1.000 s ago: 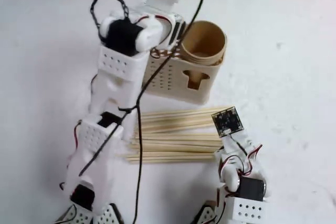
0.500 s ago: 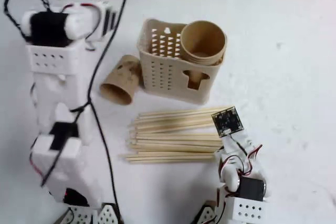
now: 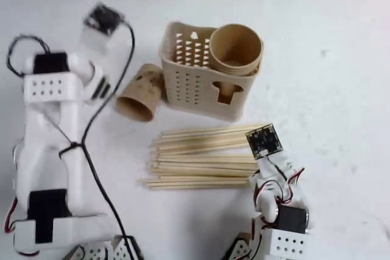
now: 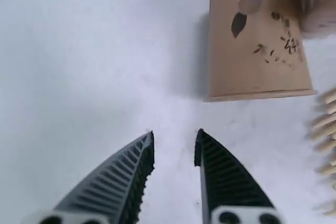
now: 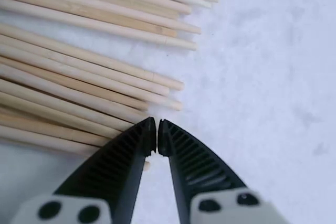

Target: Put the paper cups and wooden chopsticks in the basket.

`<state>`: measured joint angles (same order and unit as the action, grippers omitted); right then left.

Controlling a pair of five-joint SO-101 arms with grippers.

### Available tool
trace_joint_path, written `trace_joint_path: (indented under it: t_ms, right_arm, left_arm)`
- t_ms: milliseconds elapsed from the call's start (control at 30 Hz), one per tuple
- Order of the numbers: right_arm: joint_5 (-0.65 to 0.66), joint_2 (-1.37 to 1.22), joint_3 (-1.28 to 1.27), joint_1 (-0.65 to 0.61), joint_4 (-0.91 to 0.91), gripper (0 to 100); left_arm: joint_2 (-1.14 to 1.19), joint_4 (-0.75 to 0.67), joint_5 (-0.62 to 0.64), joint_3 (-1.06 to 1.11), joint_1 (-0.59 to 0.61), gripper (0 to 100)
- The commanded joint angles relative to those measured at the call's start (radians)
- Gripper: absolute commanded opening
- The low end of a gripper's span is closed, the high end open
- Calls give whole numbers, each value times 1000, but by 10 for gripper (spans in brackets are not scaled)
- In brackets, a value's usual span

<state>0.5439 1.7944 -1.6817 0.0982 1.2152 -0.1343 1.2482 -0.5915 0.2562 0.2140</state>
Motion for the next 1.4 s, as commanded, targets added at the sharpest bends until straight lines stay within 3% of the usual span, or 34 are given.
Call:
trace_joint_path:
  t_ms: [0, 133, 467, 700, 833, 967, 1367]
  right_arm:
    - [11, 5, -8, -2, -16, 24]
    - [11, 4, -8, -28, -12, 24]
    - [11, 4, -8, -27, -12, 24]
    - [11, 4, -8, -28, -12, 24]
    - [11, 4, -8, -28, -12, 24]
    - [11, 4, -8, -28, -12, 24]
    - [11, 4, -8, -28, -12, 24]
  left_arm:
    - [-76, -212, -57, 196, 7, 186]
    - [-64, -385, -77, 288, 7, 282]
    - [96, -767, -23, 311, -21, 283]
    - [199, -868, -9, 311, -97, 281]
    - [197, -867, 63, 308, -117, 181]
    - [197, -799, 124, 233, -110, 26]
    - [197, -118, 216, -273, -41, 22]
